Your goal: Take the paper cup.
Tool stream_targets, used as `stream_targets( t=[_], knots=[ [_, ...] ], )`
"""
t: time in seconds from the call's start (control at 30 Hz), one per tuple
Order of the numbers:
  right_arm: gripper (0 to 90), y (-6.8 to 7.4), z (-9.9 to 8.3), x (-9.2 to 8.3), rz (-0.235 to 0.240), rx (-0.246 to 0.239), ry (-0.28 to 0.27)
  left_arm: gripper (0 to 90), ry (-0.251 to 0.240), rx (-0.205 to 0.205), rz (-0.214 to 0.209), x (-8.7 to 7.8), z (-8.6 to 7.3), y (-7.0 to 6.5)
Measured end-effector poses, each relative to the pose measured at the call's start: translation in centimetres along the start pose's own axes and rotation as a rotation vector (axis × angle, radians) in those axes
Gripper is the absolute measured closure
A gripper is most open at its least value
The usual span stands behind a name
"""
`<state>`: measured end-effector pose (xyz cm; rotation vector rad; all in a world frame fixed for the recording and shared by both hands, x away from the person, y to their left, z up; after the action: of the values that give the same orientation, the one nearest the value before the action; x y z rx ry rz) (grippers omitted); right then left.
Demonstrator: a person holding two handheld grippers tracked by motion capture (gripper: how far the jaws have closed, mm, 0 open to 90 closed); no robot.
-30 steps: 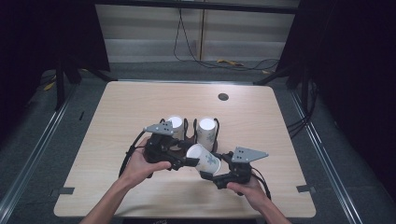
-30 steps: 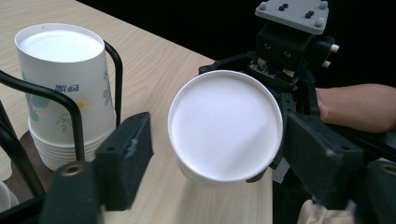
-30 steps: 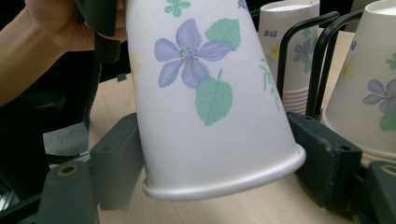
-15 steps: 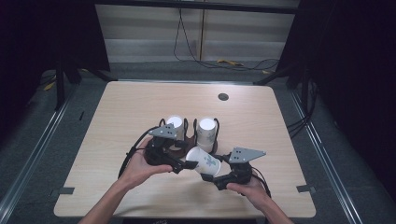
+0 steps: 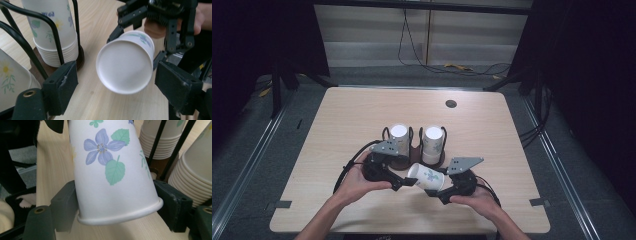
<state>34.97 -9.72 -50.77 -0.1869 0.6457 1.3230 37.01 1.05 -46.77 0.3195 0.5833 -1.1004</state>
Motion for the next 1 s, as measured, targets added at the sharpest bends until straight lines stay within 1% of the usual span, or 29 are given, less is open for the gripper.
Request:
stream_targets(
  t=[0.03, 0.07, 0.13, 0.17, 0.2, 0.23, 0.33, 0.43, 0.6, 0.67, 0.7, 0.73, 0.77, 0.8, 0.93, 1.0],
  knots=[
    [25.2, -0.1, -0.1, -0.1, -0.005, -0.003, 0.015, 18.5, 0.002, 0.005, 0.001, 0.1, -0.1, 0.0],
    [25.2, -0.1, -0.2, -0.1, -0.006, -0.004, 0.023, 18.5, 0.011, 0.01, 0.012, 0.1, -0.3, 0.1],
    [25.4, -0.2, -0.3, -0.2, -0.015, -0.004, 0.043, 18.5, 0.012, 0.002, 0.007, 0.2, -0.5, 0.1],
    [25.4, -0.2, -0.4, -0.1, -0.01, 0.001, 0.06, 18.5, 0.013, 0.003, 0.009, 0.3, -0.6, 0.1],
    [25.4, -0.2, -0.5, -0.1, -0.012, -0.004, 0.073, 18.5, 0.021, 0.014, 0.011, 0.3, -0.8, 0.1],
    [25.4, -0.2, -0.5, 0.0, -0.017, -0.015, 0.093, 18.4, 0.023, 0.016, 0.011, 0.4, -0.8, 0.1],
    [25.4, 0.0, -0.4, 0.1, -0.015, -0.033, 0.124, 18.4, 0.025, 0.024, 0.01, 0.4, -0.9, -0.1],
    [25.4, 0.0, -0.3, 0.1, -0.02, -0.052, 0.16, 17.7, 0.037, 0.031, 0.009, 0.5, -1.2, -0.3],
    [25.5, -0.5, -0.3, 0.0, -0.027, -0.036, 0.178, 17.7, 0.07, 0.039, 0.011, 0.8, -1.5, -0.3],
    [25.6, -1.2, -0.4, 0.0, -0.066, -0.022, 0.2, 17.5, 0.072, 0.038, 0.006, 0.9, -1.6, -0.2],
    [25.6, -1.3, -0.5, 0.0, -0.061, -0.013, 0.202, 17.4, 0.083, 0.038, 0.013, 0.9, -1.8, -0.1],
    [25.6, -1.3, -0.5, 0.1, -0.048, -0.01, 0.203, 17.3, 0.083, 0.037, 0.013, 1.0, -1.8, -0.1],
    [25.6, -1.4, -0.5, 0.1, -0.047, -0.01, 0.207, 17.3, 0.093, 0.044, 0.012, 1.0, -1.9, 0.0],
    [25.6, -1.4, -0.5, 0.2, -0.043, -0.011, 0.211, 17.3, 0.093, 0.044, 0.012, 1.2, -2.0, 0.0],
    [25.7, -1.3, -0.5, 0.6, -0.02, -0.015, 0.257, 17.2, 0.118, 0.065, 0.007, 1.4, -2.4, -0.1],
    [25.9, -1.6, -0.3, 0.8, -0.042, -0.01, 0.274, 18.1, 0.123, 0.069, -0.004, 1.5, -2.6, -0.2]
  ],
)
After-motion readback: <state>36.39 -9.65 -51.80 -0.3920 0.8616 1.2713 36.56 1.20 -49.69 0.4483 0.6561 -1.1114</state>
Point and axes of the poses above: each handheld gripper's, and its own axes: x roughly forward along the jaws, z roughly out of its top, y roughly to its left, the point moved 10 cm from there along x, roughly forward along the jaws, and after that the axes turned 14 degrees about z, right-handed, at the moved point
